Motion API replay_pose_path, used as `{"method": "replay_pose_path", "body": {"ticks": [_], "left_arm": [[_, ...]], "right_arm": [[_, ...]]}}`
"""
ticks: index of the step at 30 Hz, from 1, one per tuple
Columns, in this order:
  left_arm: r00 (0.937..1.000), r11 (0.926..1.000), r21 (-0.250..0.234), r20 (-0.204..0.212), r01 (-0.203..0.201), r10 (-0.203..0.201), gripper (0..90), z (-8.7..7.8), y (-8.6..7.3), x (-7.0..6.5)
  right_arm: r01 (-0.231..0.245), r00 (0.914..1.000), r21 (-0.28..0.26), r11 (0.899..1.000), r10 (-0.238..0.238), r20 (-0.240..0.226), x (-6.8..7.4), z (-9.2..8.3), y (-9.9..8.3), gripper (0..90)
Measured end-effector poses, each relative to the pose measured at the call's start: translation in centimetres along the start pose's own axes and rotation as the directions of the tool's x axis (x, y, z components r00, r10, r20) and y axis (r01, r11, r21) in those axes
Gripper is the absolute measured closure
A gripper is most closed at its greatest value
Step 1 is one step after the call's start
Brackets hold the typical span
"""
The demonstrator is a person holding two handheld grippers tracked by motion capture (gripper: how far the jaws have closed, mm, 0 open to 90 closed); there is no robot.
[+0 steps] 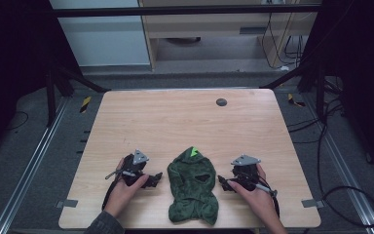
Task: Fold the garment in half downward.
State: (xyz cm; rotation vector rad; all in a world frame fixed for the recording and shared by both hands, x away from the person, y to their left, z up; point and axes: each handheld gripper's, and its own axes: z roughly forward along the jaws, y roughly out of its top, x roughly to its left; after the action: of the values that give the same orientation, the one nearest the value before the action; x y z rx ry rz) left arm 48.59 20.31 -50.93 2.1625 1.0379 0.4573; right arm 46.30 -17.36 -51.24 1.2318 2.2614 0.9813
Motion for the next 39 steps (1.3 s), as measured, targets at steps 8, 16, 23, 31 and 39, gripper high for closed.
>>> {"method": "replay_pose_path", "body": {"ticks": [8, 16, 23, 31, 39], "left_arm": [[0.9999, 0.9999, 0.007, 0.012, -0.009, 0.009, 0.0, -0.4, -0.3, -0.3], [0.9934, 0.9934, 0.097, 0.103, -0.061, 0.051, 9.4, -0.9, 1.5, -0.2], [0.9846, 0.9798, 0.163, 0.149, -0.116, 0.092, 19.6, -0.6, 4.7, -0.3], [0.9748, 0.9726, 0.168, 0.181, -0.161, 0.13, 31.4, 0.4, 8.3, -0.6], [0.9716, 0.9658, 0.183, 0.183, -0.183, 0.15, 32.2, 1.6, 9.1, -1.1]], "right_arm": [[-0.003, 1.0, 0.002, 1.0, 0.003, 0.004, 0.0, 0.0, 0.1, 5.0], [0.047, 0.9982, 0.078, 0.996, -0.044, -0.041, 0.1, -0.1, 1.5, 24.8], [0.123, 0.9877, 0.155, 0.98, -0.106, -0.116, 0.0, 0.1, 4.1, 38.4], [0.15, 0.9706, 0.149, 0.977, -0.117, -0.21, -0.1, 1.1, 7.2, 59.6], [0.155, 0.961, 0.145, 0.977, -0.115, -0.252, 0.4, 1.7, 8.5, 67.5]]}}
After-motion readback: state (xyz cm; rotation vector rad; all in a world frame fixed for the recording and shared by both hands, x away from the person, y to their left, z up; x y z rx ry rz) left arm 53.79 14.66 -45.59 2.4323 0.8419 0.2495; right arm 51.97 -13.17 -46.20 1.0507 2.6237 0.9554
